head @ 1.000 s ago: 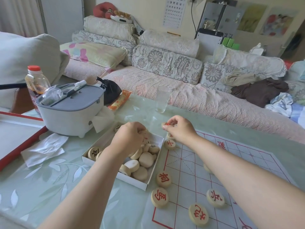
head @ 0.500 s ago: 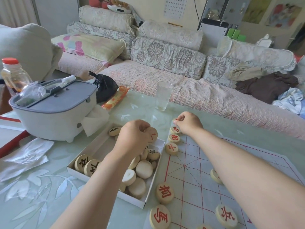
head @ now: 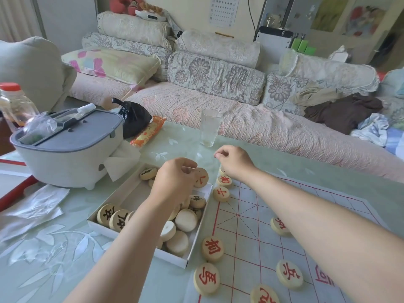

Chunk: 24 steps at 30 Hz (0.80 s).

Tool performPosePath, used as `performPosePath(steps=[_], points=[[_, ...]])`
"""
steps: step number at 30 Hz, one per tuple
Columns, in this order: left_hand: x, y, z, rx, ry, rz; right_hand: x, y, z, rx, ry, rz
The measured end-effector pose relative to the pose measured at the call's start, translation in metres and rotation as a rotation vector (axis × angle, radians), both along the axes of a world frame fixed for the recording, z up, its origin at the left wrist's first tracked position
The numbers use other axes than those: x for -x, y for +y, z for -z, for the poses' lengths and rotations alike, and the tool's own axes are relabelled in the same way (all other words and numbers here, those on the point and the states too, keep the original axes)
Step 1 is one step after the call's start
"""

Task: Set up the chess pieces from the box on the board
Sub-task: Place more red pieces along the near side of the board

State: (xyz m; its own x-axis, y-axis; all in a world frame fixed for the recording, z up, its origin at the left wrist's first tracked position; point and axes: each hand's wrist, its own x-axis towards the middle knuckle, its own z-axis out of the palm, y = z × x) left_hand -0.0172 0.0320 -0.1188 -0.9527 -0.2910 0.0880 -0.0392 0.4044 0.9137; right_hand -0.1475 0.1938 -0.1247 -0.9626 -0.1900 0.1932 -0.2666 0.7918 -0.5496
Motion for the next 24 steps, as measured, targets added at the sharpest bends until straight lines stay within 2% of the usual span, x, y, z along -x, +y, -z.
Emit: performPosePath(steps=[2,6,9,14,17,19,22,24], points=[[-0.004,0.003,-0.002,0.014,-0.003,-0.006,-0.022,-0.007,-0.010,0.115,-0.041,-0.089],[-0.014,0.007,-0.004,0.028,-0.009,-0.038,-0.069,-0.014,-0.024,0.317,-0.256,-0.221],[-0.022,0.007,-0.005,-0.057,-0.024,-0.078,-0.098,-0.014,-0.028,0.390,-0.345,-0.285],[-0.036,0.009,-0.004,-0.207,-0.069,-0.090,-0.126,-0.005,-0.020,0.314,-0.249,-0.348],[-0.045,0.011,-0.003,-0.220,-0.086,-0.009,-0.138,0.003,-0.015,0.286,-0.207,-0.360],[-0.050,0.013,-0.002,-0.130,-0.068,0.064,-0.146,0.008,-0.014,0.260,-0.176,-0.323],[-0.056,0.010,0.004,0.334,-0.032,0.137,-0.152,0.020,-0.011,0.174,-0.157,-0.203],[-0.060,0.006,0.009,0.546,0.009,0.166,-0.154,0.028,-0.009,0.070,-0.164,-0.148]])
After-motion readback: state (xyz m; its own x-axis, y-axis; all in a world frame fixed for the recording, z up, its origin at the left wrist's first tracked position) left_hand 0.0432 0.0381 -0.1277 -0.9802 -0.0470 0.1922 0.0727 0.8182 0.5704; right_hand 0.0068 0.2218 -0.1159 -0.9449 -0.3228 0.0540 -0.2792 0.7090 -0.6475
